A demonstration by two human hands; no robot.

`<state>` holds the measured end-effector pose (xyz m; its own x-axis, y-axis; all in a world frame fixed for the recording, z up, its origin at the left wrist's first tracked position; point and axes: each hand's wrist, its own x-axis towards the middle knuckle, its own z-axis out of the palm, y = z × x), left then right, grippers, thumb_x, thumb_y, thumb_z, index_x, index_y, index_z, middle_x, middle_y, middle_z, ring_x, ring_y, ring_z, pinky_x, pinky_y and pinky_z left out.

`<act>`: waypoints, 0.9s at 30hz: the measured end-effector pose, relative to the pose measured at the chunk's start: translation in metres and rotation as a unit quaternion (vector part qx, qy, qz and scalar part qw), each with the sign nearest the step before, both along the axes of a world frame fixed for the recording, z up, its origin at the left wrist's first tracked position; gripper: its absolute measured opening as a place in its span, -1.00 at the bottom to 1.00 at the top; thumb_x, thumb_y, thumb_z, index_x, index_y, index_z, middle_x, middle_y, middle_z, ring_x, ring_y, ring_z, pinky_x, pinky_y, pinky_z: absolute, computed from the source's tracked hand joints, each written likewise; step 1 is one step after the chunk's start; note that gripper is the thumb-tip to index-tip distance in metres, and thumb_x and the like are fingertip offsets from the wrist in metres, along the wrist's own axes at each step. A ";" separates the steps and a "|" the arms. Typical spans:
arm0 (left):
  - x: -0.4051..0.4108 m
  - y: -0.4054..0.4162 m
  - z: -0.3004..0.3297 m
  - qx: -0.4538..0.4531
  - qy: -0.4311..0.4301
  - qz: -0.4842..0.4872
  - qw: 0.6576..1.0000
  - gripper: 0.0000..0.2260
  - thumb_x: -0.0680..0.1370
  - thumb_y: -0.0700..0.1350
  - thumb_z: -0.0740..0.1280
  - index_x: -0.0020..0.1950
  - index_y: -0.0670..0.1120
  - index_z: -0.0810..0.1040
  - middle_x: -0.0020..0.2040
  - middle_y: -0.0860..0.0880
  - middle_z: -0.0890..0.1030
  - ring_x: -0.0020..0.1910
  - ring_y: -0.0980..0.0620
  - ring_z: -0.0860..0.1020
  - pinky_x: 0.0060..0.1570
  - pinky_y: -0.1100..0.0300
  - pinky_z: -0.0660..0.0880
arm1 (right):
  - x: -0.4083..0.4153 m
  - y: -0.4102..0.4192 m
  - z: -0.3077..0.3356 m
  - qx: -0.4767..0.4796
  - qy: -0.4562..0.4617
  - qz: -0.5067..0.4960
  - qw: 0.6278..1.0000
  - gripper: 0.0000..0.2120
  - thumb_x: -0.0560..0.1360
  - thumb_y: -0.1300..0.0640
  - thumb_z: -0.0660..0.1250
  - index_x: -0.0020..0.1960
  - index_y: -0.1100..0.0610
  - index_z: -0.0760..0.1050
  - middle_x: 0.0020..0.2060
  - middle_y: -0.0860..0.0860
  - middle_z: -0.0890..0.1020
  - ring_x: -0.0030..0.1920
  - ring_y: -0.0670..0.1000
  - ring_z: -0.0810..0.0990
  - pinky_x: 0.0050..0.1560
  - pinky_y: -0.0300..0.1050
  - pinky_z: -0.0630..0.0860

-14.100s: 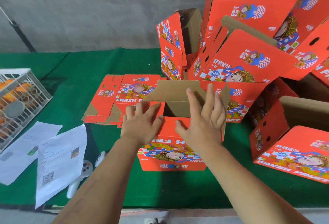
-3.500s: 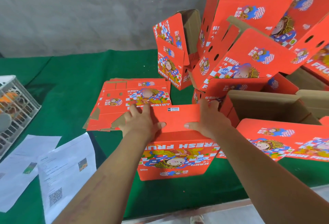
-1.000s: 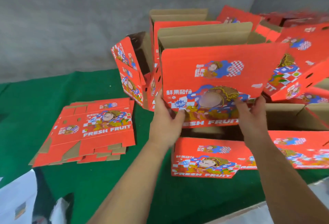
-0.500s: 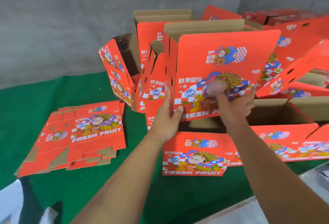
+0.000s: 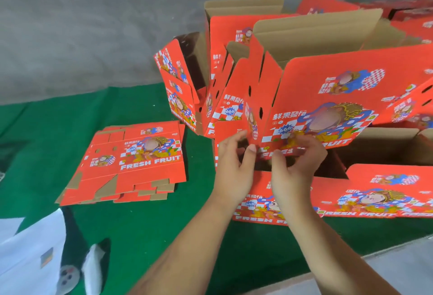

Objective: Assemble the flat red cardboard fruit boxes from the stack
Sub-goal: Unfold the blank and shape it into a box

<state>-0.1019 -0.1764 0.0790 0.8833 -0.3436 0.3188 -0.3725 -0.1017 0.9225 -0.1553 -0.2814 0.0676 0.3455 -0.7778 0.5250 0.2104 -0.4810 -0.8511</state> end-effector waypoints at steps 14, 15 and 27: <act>-0.004 0.012 0.002 0.066 -0.003 -0.103 0.993 -0.15 0.53 -0.17 0.46 0.68 0.13 0.05 0.49 0.21 0.23 0.57 0.19 0.20 0.54 0.15 0.24 | -0.028 -0.039 -0.005 0.049 -0.148 0.015 0.988 -0.19 0.49 0.23 0.28 0.61 0.26 -0.07 0.55 0.22 0.19 0.51 0.12 0.33 0.49 0.12 0.36; -0.004 0.012 0.003 0.093 -0.025 -0.129 0.987 -0.06 0.51 -0.13 0.49 0.69 0.16 -0.06 0.57 0.18 0.14 0.63 0.16 0.06 0.60 0.12 0.13 | -0.032 -0.063 -0.006 0.020 -0.143 0.014 0.989 -0.17 0.59 0.11 0.28 0.63 0.29 -0.17 0.61 0.19 0.07 0.61 0.09 0.19 0.58 0.06 0.23; 0.025 0.008 0.023 0.017 -0.053 0.012 0.998 -0.23 0.53 0.40 0.25 0.67 0.22 0.09 0.36 0.07 0.42 0.43 0.11 0.29 0.54 -0.05 0.15 | -0.018 -0.136 0.019 -0.016 -0.048 -0.070 0.996 -0.40 0.57 -0.44 0.22 0.41 -0.05 0.41 0.26 -0.04 0.49 0.34 0.06 0.45 0.47 0.17 0.32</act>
